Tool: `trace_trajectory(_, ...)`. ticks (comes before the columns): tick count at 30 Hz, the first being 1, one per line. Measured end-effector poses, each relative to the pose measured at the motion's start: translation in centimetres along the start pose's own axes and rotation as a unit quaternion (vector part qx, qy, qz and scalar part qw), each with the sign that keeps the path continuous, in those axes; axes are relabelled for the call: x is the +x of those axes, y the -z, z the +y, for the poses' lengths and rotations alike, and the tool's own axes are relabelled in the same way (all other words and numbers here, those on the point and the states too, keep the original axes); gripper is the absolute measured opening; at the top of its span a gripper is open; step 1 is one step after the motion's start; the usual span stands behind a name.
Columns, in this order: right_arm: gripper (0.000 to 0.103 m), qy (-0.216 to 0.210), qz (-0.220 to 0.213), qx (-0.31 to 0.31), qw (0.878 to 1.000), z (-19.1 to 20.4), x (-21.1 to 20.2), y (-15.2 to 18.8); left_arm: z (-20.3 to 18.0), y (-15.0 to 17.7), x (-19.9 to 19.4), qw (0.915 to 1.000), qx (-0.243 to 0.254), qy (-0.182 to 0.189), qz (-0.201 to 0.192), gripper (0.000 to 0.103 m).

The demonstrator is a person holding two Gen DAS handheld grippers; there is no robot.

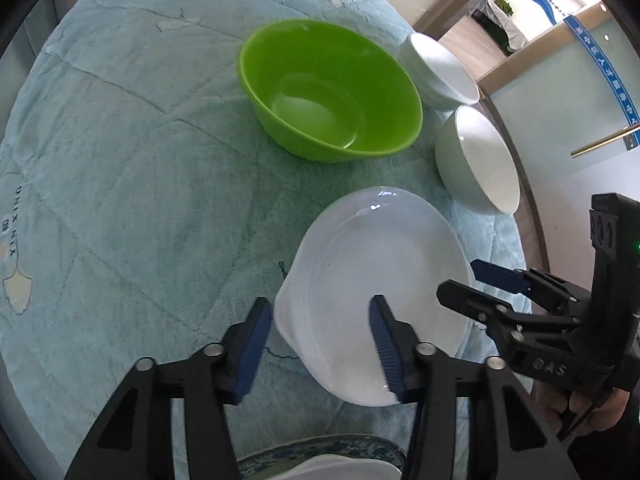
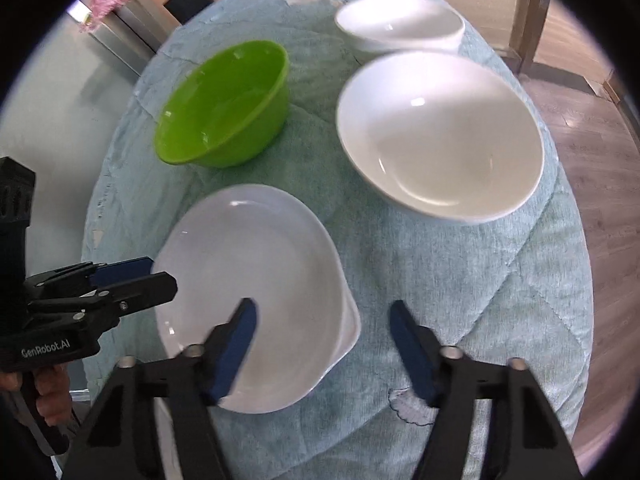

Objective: Organize plates and bowls
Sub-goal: 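Close the left tool on the dish rim and lift it, then carry the white dish with the left tool over the stacked plate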

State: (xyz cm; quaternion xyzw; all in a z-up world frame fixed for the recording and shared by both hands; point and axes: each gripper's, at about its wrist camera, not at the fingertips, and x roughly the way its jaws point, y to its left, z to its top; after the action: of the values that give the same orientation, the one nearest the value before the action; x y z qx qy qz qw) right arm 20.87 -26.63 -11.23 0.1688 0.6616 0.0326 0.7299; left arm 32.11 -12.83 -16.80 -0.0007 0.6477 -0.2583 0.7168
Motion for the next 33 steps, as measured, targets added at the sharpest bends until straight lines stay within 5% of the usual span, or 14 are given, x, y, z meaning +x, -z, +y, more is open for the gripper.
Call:
trace_trajectory(5, 0.045, -0.005, 0.009, 0.016, 1.000, -0.5, 1.1, -0.1, 0.3, -0.3, 1.1, 1.0000, -0.005, -0.006, 0.006, 0.032)
trace_trajectory(8, 0.022, 0.007, 0.010, 0.016, 1.000, -0.6, 1.2, -0.3, 0.6, -0.3, 1.6, 0.9999, -0.009, -0.008, 0.013, 0.022)
trace_trajectory(26, 0.020, 0.013, 0.013, 0.030, 0.999, -0.3, 1.5, -0.7, 1.6, 0.4, 1.5, 0.9998, -0.019, 0.003, 0.010, 0.013)
trace_trajectory(33, 0.017, -0.001, -0.007, 0.041, 0.999, -0.2, -0.3, -0.4, 0.8, 0.7, -1.5, 0.9998, -0.011, 0.000, -0.015, 0.012)
